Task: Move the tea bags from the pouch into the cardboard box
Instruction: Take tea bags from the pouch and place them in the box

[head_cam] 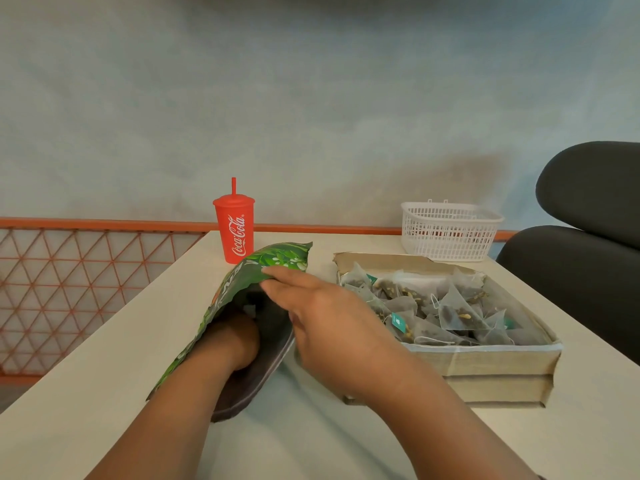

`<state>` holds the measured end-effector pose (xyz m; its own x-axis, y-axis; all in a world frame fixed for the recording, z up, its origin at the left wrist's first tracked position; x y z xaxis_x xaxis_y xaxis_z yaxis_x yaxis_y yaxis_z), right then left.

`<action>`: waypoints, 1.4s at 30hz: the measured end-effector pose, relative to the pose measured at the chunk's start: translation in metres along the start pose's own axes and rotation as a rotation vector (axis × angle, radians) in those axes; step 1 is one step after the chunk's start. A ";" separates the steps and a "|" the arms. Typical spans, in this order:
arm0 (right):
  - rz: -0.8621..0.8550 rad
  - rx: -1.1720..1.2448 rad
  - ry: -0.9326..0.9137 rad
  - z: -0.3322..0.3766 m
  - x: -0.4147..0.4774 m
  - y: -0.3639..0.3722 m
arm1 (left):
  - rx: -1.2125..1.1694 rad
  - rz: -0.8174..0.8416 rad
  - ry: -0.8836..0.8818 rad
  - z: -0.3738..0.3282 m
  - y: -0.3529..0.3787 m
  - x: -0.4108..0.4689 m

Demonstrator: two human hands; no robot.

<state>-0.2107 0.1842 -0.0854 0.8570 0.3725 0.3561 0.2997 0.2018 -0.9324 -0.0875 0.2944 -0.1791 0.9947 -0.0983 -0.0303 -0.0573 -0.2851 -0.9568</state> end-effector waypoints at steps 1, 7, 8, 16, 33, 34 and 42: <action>-0.001 -0.005 0.012 -0.002 0.000 -0.001 | -0.004 -0.013 0.012 -0.002 0.000 0.002; -0.053 0.046 0.114 -0.021 -0.003 -0.011 | -0.049 -0.086 0.105 -0.029 -0.032 -0.017; -0.059 0.060 0.129 -0.025 -0.003 -0.012 | -0.057 -0.105 0.121 -0.034 -0.039 -0.022; -0.096 0.215 0.218 -0.046 -0.006 -0.011 | -0.427 -0.325 0.347 -0.061 -0.102 -0.084; -0.053 0.559 0.200 -0.043 -0.009 -0.015 | -0.894 -0.348 0.394 -0.058 -0.125 -0.106; -0.075 0.586 0.196 -0.043 -0.009 -0.017 | -0.902 -0.346 0.400 -0.059 -0.125 -0.107; -0.319 0.548 0.209 -0.047 -0.010 -0.027 | -1.052 -0.325 0.482 -0.060 -0.118 -0.100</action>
<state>-0.2077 0.1326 -0.0662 0.8417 0.0459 0.5381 0.3427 0.7245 -0.5980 -0.1850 0.2805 -0.0461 0.8544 -0.1602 0.4944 -0.0746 -0.9793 -0.1884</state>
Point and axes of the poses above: each hand's wrist, its own x-axis towards the middle knuckle, its own y-axis out of the palm, z = x × y, the point moved 3 cm from there along x, towards the middle knuckle, and after that the axes turned 12 degrees about -x, right-handed, at the moved point
